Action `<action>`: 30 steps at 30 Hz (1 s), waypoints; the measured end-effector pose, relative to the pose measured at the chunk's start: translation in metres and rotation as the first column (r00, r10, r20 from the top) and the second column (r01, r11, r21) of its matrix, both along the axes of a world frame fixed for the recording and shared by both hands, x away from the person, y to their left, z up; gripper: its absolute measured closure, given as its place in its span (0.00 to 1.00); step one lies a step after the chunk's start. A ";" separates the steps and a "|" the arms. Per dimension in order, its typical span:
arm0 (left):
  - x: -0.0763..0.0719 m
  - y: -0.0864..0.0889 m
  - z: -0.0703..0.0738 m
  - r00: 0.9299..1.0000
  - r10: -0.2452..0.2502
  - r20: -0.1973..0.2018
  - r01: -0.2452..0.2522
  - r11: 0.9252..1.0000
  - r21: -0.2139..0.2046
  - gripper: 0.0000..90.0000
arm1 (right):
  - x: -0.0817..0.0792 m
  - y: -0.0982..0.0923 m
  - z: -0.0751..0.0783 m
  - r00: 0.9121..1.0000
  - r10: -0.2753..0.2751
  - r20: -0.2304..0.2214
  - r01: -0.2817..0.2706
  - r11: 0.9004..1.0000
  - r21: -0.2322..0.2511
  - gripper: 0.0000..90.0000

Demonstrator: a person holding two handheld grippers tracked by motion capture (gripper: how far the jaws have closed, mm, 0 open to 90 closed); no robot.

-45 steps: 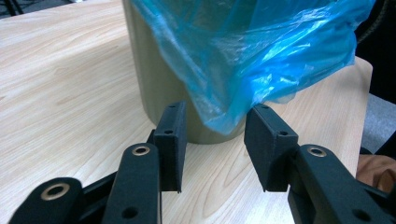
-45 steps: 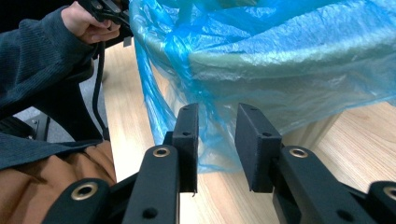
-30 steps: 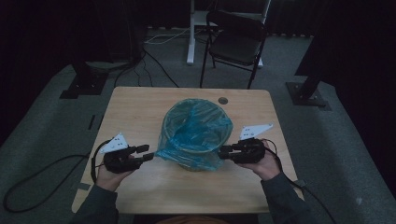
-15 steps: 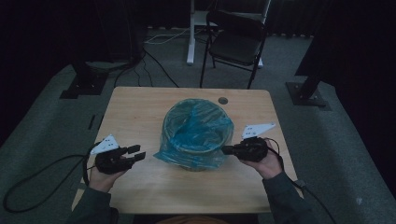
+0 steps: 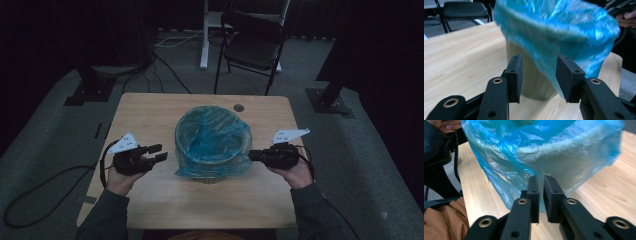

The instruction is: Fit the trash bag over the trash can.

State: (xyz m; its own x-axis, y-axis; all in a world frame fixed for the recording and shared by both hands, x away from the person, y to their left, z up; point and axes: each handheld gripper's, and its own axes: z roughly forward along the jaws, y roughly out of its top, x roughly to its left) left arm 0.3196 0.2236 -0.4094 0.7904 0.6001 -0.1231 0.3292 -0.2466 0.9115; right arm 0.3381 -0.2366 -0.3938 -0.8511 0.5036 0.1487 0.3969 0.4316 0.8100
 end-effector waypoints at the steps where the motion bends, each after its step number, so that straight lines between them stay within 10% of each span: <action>1: 0.002 -0.002 0.003 1.000 -0.004 0.004 0.004 1.000 0.000 0.64 | 0.001 -0.004 0.004 1.000 -0.016 0.014 0.016 1.000 0.002 0.88; 18: 0.038 -0.023 0.025 1.000 0.001 -0.007 -0.001 1.000 -0.030 0.63 | 0.016 -0.016 0.033 0.994 -0.084 0.069 0.080 0.994 0.070 0.70; 30: 0.073 -0.044 0.029 0.998 0.057 -0.029 -0.058 0.998 -0.009 0.65 | 0.058 0.004 0.034 0.986 -0.153 0.070 0.149 0.987 0.059 0.69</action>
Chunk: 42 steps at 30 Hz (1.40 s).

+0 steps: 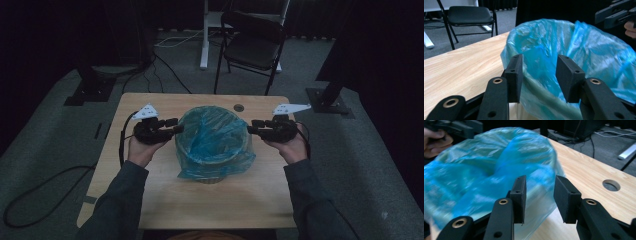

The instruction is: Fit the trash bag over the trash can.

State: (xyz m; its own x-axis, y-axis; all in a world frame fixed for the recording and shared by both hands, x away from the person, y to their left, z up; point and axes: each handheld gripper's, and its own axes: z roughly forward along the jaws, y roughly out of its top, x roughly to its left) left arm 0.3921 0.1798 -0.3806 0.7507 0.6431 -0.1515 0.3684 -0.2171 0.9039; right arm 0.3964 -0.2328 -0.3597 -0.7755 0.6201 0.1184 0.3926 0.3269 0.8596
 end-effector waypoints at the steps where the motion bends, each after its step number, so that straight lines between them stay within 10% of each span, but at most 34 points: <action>1: 0.001 -0.001 0.000 1.000 0.006 0.001 -0.006 1.000 0.000 0.65 | 0.004 0.001 0.000 1.000 -0.006 -0.002 0.006 1.000 0.003 0.69; 11: 0.012 -0.005 -0.001 0.999 0.053 -0.011 -0.052 0.998 0.034 0.77 | 0.031 0.012 -0.009 0.998 -0.008 -0.068 0.010 1.000 0.025 0.71; 21: 0.020 -0.001 0.000 0.997 0.082 -0.014 -0.082 0.997 -0.001 0.99 | 0.033 0.010 -0.007 0.996 0.021 -0.087 -0.017 0.999 0.042 0.98; 36: 0.034 0.009 -0.009 0.989 0.136 -0.052 -0.136 0.991 0.006 0.99 | 0.031 -0.004 -0.013 0.995 -0.005 -0.102 0.005 1.000 0.000 0.99; 42: 0.034 0.004 -0.005 0.992 0.118 -0.033 -0.118 0.993 0.001 0.97 | 0.032 -0.001 -0.005 0.998 -0.007 -0.060 0.008 1.000 0.029 0.81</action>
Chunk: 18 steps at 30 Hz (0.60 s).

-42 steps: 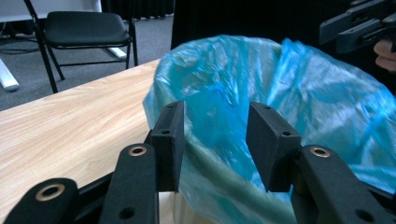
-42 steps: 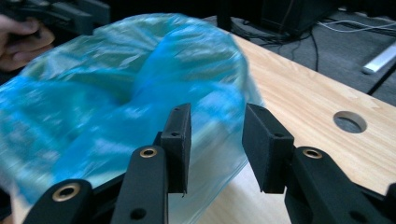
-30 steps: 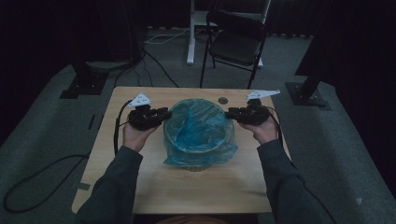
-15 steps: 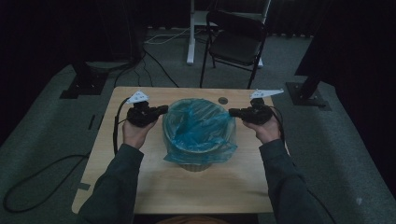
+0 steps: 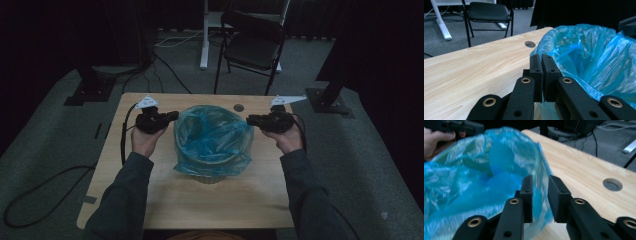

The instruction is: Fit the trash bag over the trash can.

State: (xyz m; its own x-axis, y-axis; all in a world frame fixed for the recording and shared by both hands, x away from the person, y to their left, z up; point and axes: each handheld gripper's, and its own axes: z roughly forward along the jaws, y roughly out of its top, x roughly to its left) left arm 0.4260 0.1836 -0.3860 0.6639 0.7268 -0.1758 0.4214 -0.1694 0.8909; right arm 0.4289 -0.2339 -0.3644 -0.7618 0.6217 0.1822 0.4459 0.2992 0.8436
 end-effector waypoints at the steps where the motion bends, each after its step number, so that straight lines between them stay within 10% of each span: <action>1: 0.000 0.000 0.001 1.000 0.000 0.001 0.000 1.000 0.000 0.97 | 0.001 0.001 0.002 1.000 -0.002 0.007 0.002 1.000 0.007 0.80; 18: 0.008 -0.009 -0.002 1.000 -0.005 0.003 0.005 1.000 0.007 0.98 | 0.030 0.032 -0.003 0.998 0.023 -0.050 -0.024 1.000 -0.017 0.86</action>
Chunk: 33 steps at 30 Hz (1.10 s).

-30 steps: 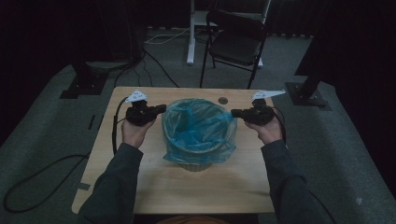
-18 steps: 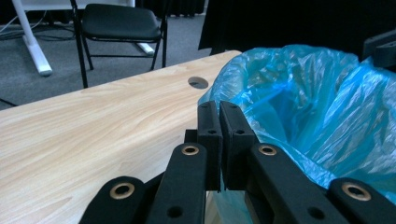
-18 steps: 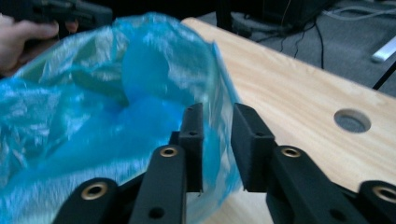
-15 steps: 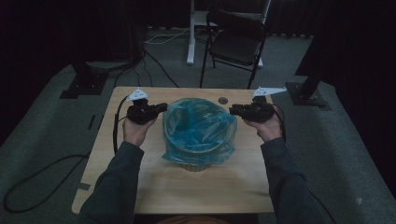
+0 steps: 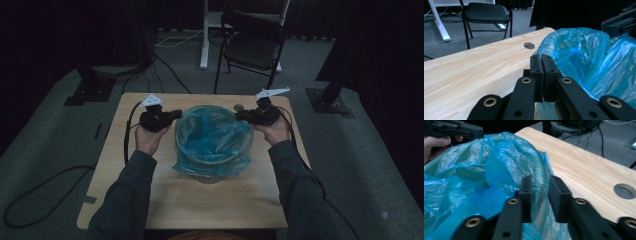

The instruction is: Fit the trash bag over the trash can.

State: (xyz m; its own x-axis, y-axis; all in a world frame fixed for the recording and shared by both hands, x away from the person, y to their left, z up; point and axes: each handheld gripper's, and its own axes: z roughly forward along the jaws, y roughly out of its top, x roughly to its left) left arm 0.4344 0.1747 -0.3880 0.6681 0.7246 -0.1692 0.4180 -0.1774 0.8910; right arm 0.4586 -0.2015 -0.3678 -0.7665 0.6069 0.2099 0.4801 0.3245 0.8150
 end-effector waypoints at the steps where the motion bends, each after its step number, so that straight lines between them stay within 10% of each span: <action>1: 0.000 0.000 0.000 1.000 0.001 0.000 -0.001 1.000 -0.003 0.99 | 0.001 0.000 -0.001 1.000 0.010 -0.009 -0.010 1.000 0.014 0.88; 33: 0.012 -0.001 -0.021 0.996 0.037 -0.082 -0.036 0.999 0.019 0.95 | 0.004 -0.016 -0.017 0.994 -0.104 -0.045 0.101 0.992 -0.071 0.96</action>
State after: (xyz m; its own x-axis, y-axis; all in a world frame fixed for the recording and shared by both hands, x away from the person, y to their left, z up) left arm 0.4462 0.1739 -0.4091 0.6252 0.7516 -0.2101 0.4965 -0.1753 0.8501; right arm 0.4622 -0.2174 -0.3847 -0.6894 0.6961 0.2005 0.5521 0.3257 0.7675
